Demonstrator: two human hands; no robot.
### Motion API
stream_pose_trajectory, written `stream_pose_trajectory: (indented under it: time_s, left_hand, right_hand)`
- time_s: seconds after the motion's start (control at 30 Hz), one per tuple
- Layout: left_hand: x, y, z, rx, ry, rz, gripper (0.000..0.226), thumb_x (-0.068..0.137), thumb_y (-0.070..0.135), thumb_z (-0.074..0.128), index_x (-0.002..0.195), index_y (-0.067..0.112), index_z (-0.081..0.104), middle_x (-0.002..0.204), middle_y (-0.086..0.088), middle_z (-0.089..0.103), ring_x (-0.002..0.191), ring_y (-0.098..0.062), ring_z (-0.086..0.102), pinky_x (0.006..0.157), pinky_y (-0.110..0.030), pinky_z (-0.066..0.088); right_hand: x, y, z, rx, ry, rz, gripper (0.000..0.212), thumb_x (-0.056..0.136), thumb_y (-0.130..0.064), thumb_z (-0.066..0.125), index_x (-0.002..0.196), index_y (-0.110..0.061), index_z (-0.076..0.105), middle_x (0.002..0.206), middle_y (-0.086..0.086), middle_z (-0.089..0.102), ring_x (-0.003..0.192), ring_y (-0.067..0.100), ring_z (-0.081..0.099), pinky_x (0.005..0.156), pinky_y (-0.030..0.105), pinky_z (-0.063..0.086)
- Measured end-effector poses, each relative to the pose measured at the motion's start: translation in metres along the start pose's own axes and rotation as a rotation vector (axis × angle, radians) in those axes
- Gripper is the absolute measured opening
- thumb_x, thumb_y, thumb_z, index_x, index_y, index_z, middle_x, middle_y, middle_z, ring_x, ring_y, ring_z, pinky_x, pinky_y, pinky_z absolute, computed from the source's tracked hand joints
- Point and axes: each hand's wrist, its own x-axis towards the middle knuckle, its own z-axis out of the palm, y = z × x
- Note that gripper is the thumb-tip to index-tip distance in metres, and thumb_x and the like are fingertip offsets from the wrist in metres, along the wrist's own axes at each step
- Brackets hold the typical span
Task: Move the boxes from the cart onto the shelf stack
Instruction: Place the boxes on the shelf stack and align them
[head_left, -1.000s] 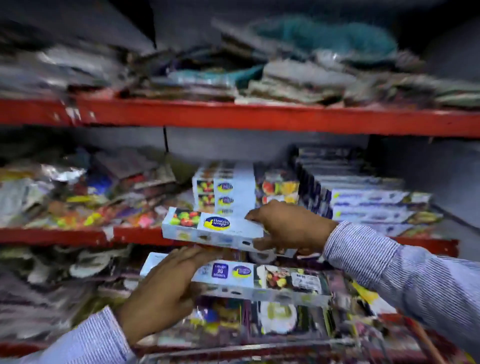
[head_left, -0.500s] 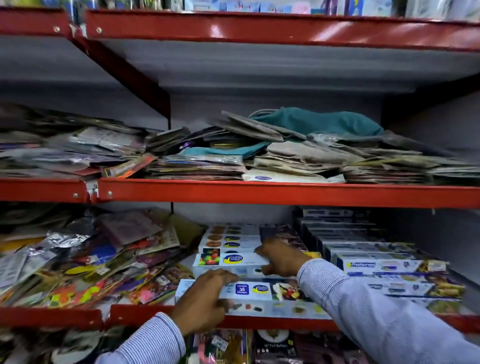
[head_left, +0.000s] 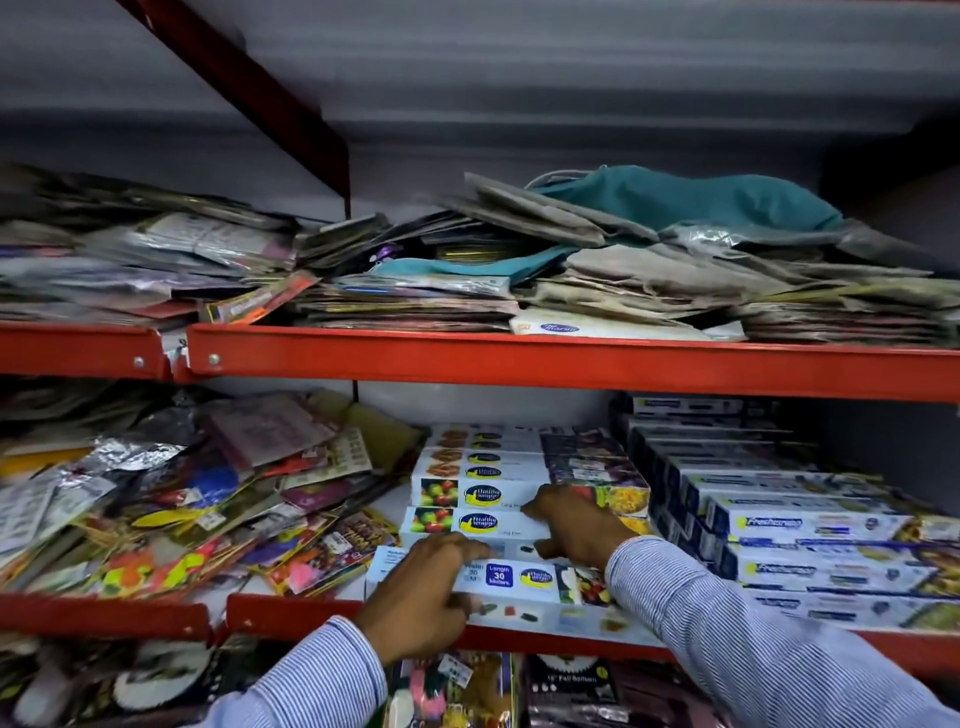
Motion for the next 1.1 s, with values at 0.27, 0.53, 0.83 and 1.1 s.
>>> stream_pose_trajectory:
  time_s: [0.27, 0.53, 0.83, 1.1]
  left_hand:
    - [0.01, -0.008, 0.003, 0.017, 0.021, -0.007, 0.057, 0.091, 0.016, 0.065, 0.143, 0.028, 0.043, 0.147, 0.002, 0.043, 0.136, -0.016, 0.034, 0.111, -0.023, 0.026]
    - [0.035, -0.013, 0.012, -0.04, 0.112, -0.029, 0.055, 0.091, 0.018, 0.067, 0.141, 0.029, 0.047, 0.147, 0.0, 0.046, 0.137, -0.019, 0.037, 0.115, -0.033, 0.032]
    - [0.051, -0.02, 0.039, 0.075, 0.293, 0.109, 0.027, 0.098, 0.017, 0.056, 0.123, 0.021, 0.065, 0.125, 0.003, 0.058, 0.121, -0.016, 0.046, 0.105, -0.03, 0.041]
    - [0.048, -0.027, 0.046, 0.05, 0.236, 0.092, 0.045, 0.093, 0.039, 0.063, 0.136, 0.027, 0.055, 0.147, 0.006, 0.049, 0.142, -0.014, 0.035, 0.119, -0.034, 0.023]
  right_hand:
    - [0.002, 0.006, -0.01, 0.119, 0.078, 0.074, 0.013, 0.081, -0.016, 0.077, 0.09, -0.007, 0.075, 0.101, 0.018, 0.072, 0.088, 0.024, 0.069, 0.083, 0.033, 0.057]
    - [-0.011, 0.027, -0.026, 0.243, 0.035, -0.015, 0.022, 0.092, -0.015, 0.059, 0.101, -0.005, 0.077, 0.104, 0.012, 0.077, 0.097, 0.024, 0.07, 0.078, 0.017, 0.043]
    - [-0.05, 0.025, 0.003, 0.252, 0.119, -0.111, 0.035, 0.098, -0.039, 0.051, 0.095, -0.008, 0.065, 0.086, 0.015, 0.069, 0.08, 0.031, 0.064, 0.072, 0.035, 0.05]
    - [-0.055, 0.026, 0.016, 0.265, 0.182, -0.037, 0.044, 0.095, -0.052, 0.048, 0.123, -0.02, 0.058, 0.119, 0.007, 0.071, 0.104, 0.026, 0.066, 0.089, 0.041, 0.055]
